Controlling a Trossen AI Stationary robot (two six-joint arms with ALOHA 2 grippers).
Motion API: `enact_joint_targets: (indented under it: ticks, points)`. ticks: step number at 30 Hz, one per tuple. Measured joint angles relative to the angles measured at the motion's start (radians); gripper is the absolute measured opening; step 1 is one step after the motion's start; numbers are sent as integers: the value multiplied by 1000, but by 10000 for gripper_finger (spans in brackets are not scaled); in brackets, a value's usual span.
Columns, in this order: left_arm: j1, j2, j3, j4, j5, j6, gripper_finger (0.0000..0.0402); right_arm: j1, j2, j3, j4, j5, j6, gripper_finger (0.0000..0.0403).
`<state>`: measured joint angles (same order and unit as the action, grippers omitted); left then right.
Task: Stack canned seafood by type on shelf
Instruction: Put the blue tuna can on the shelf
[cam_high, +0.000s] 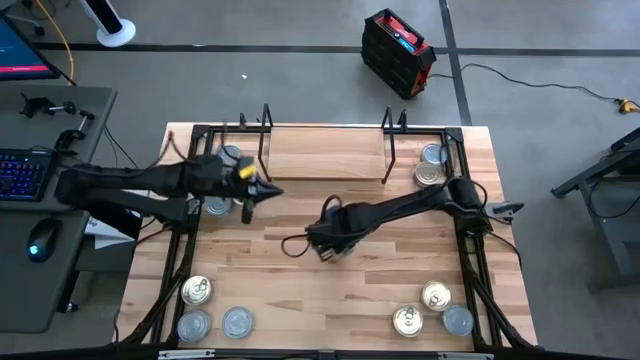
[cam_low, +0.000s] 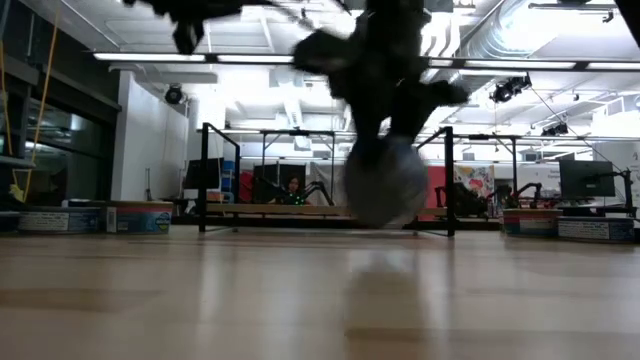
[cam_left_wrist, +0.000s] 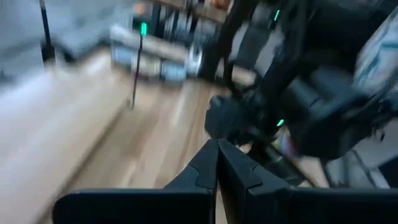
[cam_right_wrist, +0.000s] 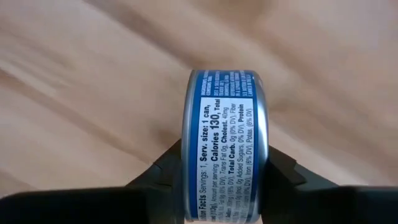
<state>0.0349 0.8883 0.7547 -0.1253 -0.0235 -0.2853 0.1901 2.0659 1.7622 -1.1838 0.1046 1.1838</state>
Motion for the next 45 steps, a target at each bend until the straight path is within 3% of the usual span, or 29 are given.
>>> enact_joint_targets:
  ticks: [4,8,11,14,17,21,25,27,38,45]
  points:
    - [28,-14,72,-3,-1,25,0,-49,-104,-56,-129,98,-43,114]
    - [41,-14,109,-24,-2,17,1,-116,-282,-268,-20,119,-26,114]
    - [40,-14,116,-57,-2,-13,1,-138,-460,-491,213,152,60,114]
    - [38,-13,116,-100,-2,-61,1,-122,-628,-729,516,253,201,114]
    - [38,-13,116,-116,-2,-84,1,-83,-734,-936,859,431,347,114]
    - [38,-13,116,-98,-20,-97,1,-73,-713,-1106,1276,725,454,114]
    - [43,-13,116,-76,-31,-103,1,-87,-607,-1108,1350,961,608,113]
    - [43,-13,116,-67,-31,-126,1,-106,-555,-1077,1358,1014,683,114]
    - [43,-13,116,-57,-31,-202,1,-210,-318,-966,1331,1009,890,113]
    - [42,-13,116,-58,-28,-228,1,-231,-304,-958,1313,990,914,113]
